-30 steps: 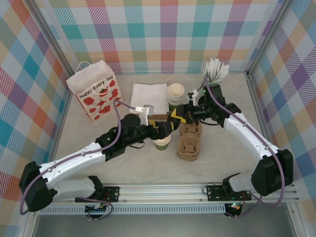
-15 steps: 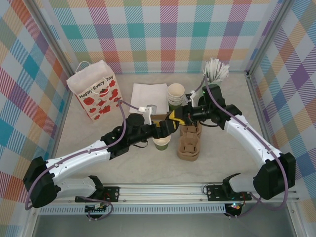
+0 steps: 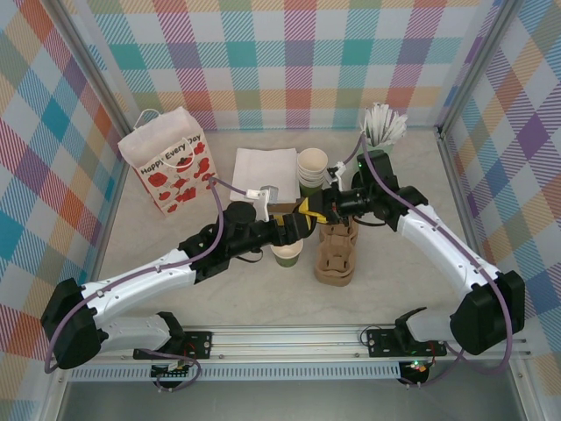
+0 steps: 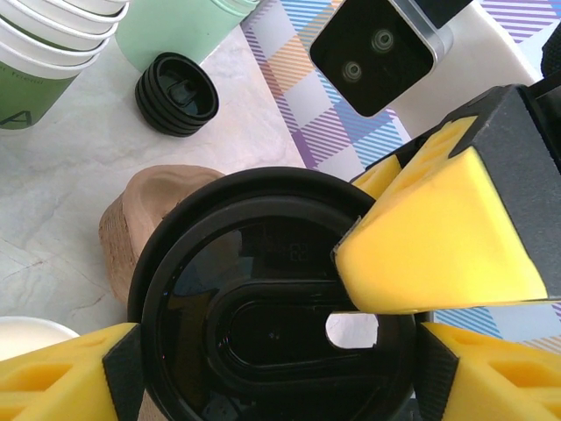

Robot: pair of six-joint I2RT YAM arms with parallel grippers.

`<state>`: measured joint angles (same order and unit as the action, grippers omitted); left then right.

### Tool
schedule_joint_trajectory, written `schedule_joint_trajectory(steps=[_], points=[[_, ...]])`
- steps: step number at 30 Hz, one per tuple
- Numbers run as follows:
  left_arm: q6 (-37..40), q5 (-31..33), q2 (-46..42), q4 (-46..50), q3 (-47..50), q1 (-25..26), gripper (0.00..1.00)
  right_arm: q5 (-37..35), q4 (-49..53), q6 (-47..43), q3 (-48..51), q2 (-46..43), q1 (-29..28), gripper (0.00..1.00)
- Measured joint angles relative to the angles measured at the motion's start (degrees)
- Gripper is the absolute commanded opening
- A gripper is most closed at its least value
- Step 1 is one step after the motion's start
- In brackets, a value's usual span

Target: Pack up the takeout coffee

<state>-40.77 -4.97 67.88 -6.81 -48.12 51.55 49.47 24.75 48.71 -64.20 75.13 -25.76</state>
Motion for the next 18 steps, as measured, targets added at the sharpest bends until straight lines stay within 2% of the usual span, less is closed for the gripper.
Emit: schedule_joint_trajectory(steps=[7,12,18], points=[[0.04,0.07,0.00,0.33,0.00,0.00,0.75,-0.66,-0.26,0.07,0.00,0.00,-0.24,0.18],[0.04,0.07,0.00,0.46,0.00,0.00,0.80,-0.83,-0.26,0.07,0.00,0.00,-0.50,0.18],[0.04,0.00,0.00,0.74,-0.02,0.00,0.80,-0.83,-0.26,0.02,0.00,0.00,-1.03,0.18]])
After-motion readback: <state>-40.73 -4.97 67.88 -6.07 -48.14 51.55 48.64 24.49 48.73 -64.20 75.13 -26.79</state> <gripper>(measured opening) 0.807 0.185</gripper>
